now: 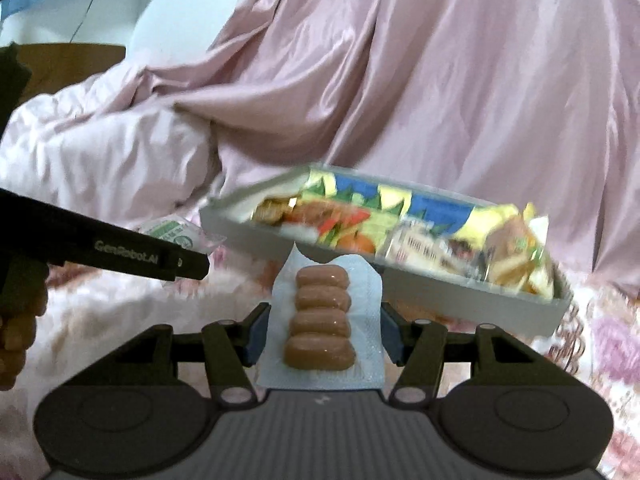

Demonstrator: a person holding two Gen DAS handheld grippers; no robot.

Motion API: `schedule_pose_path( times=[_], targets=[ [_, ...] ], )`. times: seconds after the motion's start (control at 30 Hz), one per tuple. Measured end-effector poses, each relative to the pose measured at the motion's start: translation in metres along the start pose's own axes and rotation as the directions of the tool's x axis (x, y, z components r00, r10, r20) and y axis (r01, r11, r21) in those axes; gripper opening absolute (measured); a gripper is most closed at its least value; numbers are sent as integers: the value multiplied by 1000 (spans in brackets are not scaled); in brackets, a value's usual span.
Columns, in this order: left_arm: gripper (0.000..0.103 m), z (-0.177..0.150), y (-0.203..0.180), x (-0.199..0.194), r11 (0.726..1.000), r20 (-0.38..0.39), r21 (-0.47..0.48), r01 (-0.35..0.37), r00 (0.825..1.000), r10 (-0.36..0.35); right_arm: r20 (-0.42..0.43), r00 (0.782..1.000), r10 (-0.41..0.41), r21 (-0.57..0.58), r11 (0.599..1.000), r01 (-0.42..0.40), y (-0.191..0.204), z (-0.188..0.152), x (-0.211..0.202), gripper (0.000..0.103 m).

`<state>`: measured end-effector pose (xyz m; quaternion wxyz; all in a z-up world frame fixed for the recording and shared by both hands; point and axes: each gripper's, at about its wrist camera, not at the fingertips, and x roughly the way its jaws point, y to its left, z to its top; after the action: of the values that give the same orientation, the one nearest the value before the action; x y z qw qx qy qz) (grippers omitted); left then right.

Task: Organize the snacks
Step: 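Carry both packets over the tray and lower them inside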

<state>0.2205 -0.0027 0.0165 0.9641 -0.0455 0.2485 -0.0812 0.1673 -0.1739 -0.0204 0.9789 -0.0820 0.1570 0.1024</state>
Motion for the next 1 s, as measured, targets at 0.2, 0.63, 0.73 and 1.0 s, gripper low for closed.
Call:
schedule_pose_path(
  times=[0.2, 0.63, 0.73, 1.0],
  targets=[
    [54, 28, -1, 9, 1000, 41, -8, -8, 999, 9, 65, 998, -3, -21, 1000, 5, -7, 27, 6, 62],
    [54, 79, -12, 68, 1000, 50, -25, 5, 999, -4, 62, 998, 31, 43, 999, -34, -56, 80, 62, 63],
    [54, 81, -13, 85, 999, 24, -47, 21, 1000, -20, 43, 999, 29, 44, 999, -31, -63, 86, 80, 63],
    [55, 76, -17, 115, 997, -44, -70, 27, 999, -30, -41, 998, 38, 57, 998, -36, -73, 80, 118, 63]
  ],
)
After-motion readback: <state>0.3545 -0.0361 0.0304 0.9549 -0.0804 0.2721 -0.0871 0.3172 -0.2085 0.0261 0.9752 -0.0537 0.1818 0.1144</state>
